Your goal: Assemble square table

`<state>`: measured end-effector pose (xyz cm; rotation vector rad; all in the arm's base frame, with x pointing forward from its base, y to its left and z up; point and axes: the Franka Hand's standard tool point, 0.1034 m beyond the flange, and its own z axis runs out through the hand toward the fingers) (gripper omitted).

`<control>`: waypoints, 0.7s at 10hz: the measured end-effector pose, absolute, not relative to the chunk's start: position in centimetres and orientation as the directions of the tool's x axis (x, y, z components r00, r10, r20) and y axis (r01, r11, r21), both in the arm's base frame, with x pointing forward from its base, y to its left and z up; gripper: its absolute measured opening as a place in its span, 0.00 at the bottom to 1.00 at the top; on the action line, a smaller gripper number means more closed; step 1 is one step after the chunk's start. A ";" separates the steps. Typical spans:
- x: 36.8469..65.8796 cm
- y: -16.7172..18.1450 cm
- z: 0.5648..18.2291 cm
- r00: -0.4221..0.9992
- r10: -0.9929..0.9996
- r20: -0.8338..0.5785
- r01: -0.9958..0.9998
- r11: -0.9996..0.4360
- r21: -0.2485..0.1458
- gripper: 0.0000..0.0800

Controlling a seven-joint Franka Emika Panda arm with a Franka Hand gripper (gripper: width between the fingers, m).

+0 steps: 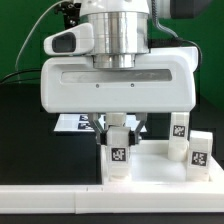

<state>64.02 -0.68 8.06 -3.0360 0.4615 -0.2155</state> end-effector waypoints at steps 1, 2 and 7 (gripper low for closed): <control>64.0 -0.7 8.0 0.910 -0.398 0.119 -0.388 -0.917 -0.094 0.36; 64.0 -0.8 8.0 0.849 -0.516 0.110 -0.508 -0.856 -0.098 0.36; 63.4 -0.3 8.0 0.083 -0.992 -0.096 -0.993 -0.074 -0.096 0.36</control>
Offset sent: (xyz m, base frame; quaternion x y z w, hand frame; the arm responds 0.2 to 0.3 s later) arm -0.0094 0.0095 0.0034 -0.0404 -0.0156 0.4250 0.9041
